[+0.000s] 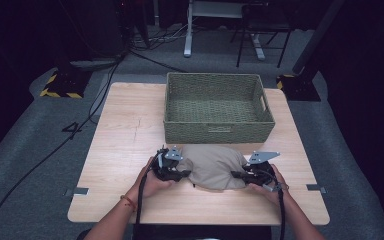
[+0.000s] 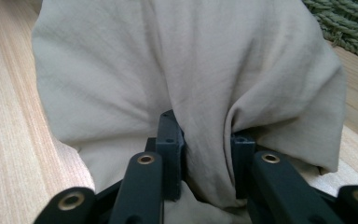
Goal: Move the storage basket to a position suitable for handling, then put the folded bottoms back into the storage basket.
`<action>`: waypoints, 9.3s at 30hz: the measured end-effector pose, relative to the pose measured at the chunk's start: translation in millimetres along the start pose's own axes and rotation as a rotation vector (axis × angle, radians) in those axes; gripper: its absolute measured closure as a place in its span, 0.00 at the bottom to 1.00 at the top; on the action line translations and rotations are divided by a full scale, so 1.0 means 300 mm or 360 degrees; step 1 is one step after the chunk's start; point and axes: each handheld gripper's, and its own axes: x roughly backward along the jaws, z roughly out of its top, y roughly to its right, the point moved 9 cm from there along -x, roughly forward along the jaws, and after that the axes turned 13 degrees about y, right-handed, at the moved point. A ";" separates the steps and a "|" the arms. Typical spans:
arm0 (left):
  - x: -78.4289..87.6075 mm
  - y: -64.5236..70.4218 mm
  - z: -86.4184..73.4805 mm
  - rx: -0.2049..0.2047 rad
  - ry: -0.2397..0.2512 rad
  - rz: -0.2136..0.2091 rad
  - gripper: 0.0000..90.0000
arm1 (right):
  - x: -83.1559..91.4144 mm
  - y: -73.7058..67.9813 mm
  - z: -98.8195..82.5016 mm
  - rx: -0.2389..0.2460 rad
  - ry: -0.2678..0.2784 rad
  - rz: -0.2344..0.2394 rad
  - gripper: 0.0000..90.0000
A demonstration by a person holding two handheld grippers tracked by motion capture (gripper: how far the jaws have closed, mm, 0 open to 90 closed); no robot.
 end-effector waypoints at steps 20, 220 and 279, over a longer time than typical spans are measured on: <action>-0.004 0.013 0.001 -0.0038 0.0029 0.0024 0.70 | 0.022 -0.005 0.006 0.0054 0.0016 -0.0009 0.85; 0.275 -0.095 0.215 -0.0418 -0.0003 0.0540 0.19 | 0.178 0.179 0.391 0.0392 -0.0048 -0.0563 0.26; 0.401 -0.104 -0.284 0.0125 0.0031 0.0546 0.15 | 0.491 0.243 -0.287 -0.0237 0.0021 -0.0678 0.18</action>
